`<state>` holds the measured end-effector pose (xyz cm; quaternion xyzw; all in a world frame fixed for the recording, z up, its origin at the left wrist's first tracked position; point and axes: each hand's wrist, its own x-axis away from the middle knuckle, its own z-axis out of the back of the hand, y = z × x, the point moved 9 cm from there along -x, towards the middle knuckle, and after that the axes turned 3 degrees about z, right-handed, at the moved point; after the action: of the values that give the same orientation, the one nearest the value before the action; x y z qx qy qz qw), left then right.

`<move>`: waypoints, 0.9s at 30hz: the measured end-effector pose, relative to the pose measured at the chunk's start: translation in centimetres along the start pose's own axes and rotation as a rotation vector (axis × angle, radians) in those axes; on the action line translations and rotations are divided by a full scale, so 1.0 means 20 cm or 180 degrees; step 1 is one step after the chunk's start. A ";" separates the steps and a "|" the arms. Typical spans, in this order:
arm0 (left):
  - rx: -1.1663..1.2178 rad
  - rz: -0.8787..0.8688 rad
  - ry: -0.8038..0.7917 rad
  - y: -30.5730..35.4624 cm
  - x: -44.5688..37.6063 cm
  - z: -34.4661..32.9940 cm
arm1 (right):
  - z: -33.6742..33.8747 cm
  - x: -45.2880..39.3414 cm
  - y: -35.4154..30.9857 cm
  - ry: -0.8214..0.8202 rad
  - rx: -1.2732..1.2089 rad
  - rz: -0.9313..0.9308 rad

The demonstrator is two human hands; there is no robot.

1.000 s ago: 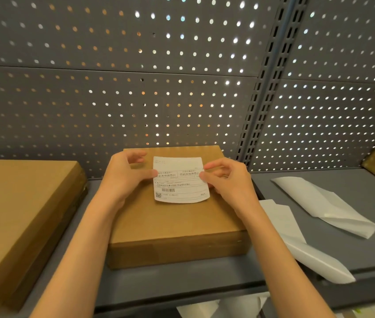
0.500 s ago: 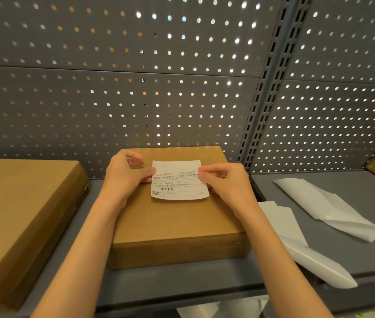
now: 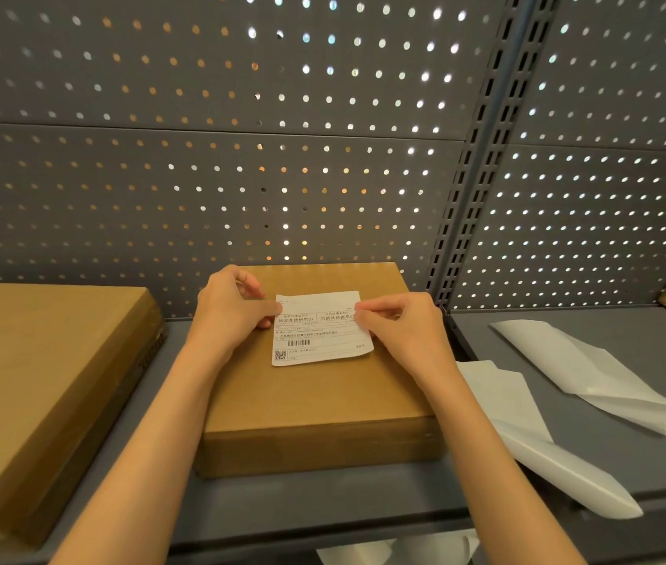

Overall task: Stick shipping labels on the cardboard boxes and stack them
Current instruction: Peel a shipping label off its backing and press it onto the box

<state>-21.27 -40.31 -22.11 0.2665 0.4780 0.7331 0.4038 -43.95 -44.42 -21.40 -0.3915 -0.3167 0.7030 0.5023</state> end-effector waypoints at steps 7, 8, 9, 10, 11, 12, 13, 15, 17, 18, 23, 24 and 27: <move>-0.0070 0.0013 0.0039 0.00 0.00 0.00 | -0.01 -0.01 0.01 -0.0078 0.0014 -0.0069; -0.0084 0.0012 0.0041 0.00 0.00 0.00 | -0.01 -0.01 0.01 -0.0092 0.0020 -0.0073; -0.0102 0.0006 0.0045 0.00 0.01 0.00 | -0.01 -0.01 0.01 -0.0102 0.0022 -0.0074; -0.0127 -0.0005 0.0050 0.00 0.01 0.00 | -0.01 -0.01 0.01 -0.0112 0.0031 -0.0072; -0.0156 -0.0018 0.0057 0.00 0.01 0.00 | -0.01 -0.01 0.01 -0.0120 0.0045 -0.0070; -0.0184 -0.0027 0.0062 0.00 0.01 0.00 | -0.01 -0.01 0.01 -0.0126 0.0062 -0.0068; -0.0207 -0.0031 0.0065 0.00 0.01 0.00 | -0.01 -0.02 0.01 -0.0134 0.0080 -0.0067; -0.0272 -0.0037 0.0074 0.00 0.00 0.00 | -0.01 -0.02 0.00 -0.0157 0.0120 -0.0065; -0.0369 -0.0055 0.0077 0.00 0.00 0.00 | -0.01 -0.02 -0.01 -0.0176 0.0208 -0.0075; -0.0420 -0.0072 0.0079 0.01 0.00 0.00 | -0.01 -0.02 -0.01 -0.0195 0.0275 -0.0067; -0.0544 -0.0166 0.0046 0.03 0.00 -0.01 | -0.04 -0.03 -0.01 -0.0354 0.0491 -0.0019; -0.0562 -0.0176 0.0037 0.03 0.00 -0.02 | -0.04 -0.03 -0.01 -0.0365 0.0499 -0.0020; -0.0647 -0.0205 0.0015 0.03 0.00 -0.02 | -0.04 -0.03 -0.01 -0.0379 0.0493 -0.0039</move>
<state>-21.85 -40.68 -21.66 0.2070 0.4103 0.7651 0.4510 -42.99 -44.94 -21.41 -0.3071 -0.2931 0.7443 0.5156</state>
